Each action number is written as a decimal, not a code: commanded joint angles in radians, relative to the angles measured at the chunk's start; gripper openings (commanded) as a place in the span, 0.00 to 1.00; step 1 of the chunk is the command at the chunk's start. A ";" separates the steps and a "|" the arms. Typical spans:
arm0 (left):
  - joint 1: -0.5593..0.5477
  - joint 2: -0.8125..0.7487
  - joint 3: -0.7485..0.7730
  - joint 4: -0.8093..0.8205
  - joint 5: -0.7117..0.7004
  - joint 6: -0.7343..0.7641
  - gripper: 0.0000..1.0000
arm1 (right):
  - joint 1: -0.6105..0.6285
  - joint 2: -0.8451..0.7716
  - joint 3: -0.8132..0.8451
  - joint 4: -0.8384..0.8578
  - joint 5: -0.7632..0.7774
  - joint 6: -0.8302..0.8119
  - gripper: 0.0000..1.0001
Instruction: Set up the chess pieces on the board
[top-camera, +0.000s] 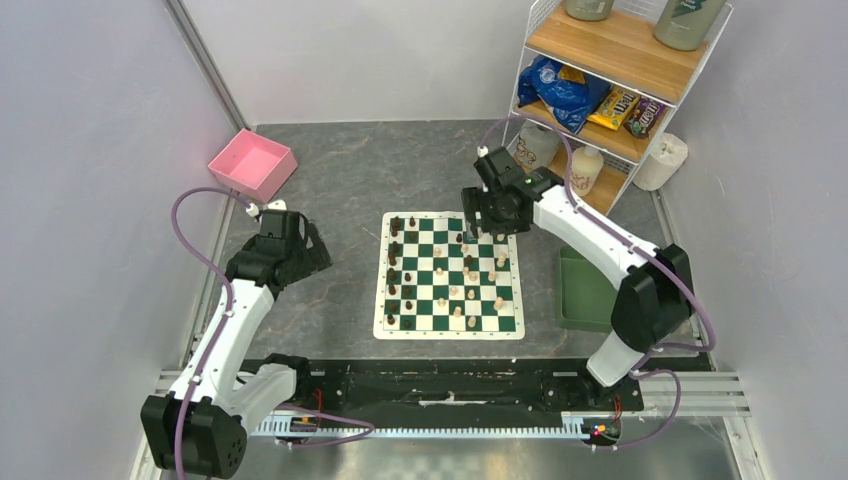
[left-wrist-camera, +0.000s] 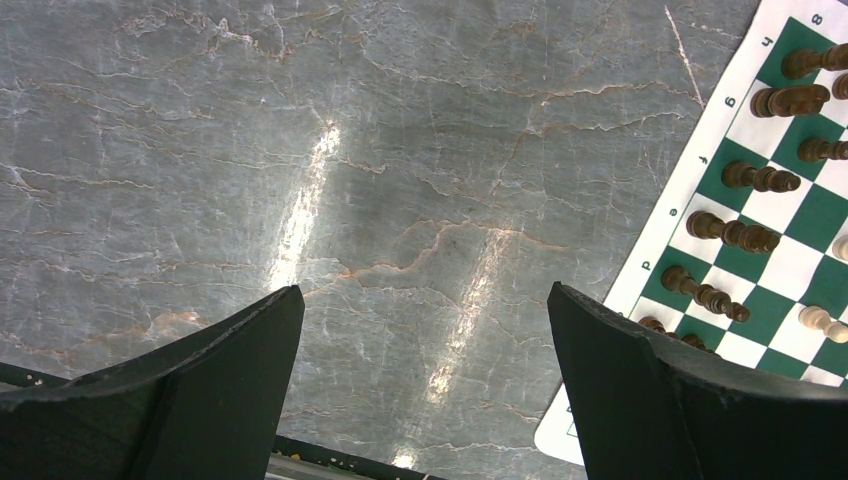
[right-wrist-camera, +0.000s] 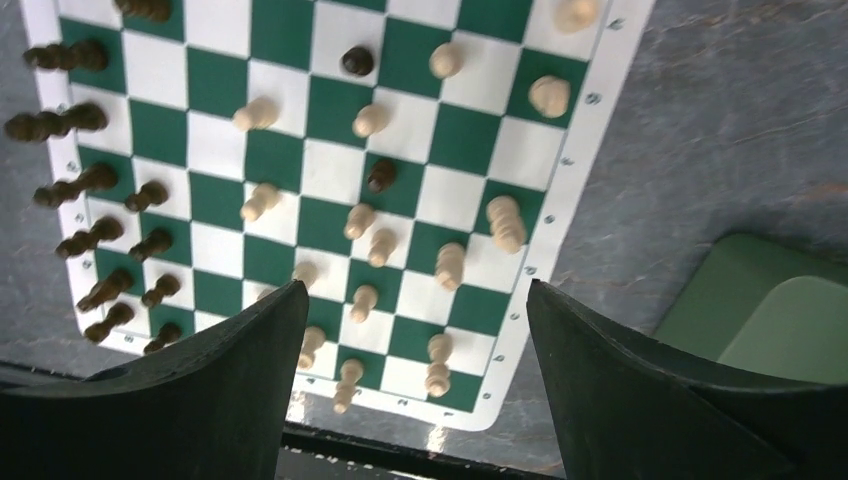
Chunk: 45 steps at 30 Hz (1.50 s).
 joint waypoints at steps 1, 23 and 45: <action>0.002 -0.010 0.041 -0.001 -0.008 0.025 1.00 | 0.069 -0.096 -0.068 0.063 0.018 0.089 0.88; 0.001 -0.019 0.039 0.000 -0.009 0.024 1.00 | 0.122 -0.285 -0.355 0.103 0.078 0.276 0.95; 0.002 -0.013 0.040 -0.001 -0.010 0.021 1.00 | 0.308 -0.089 -0.247 0.097 -0.028 0.215 0.54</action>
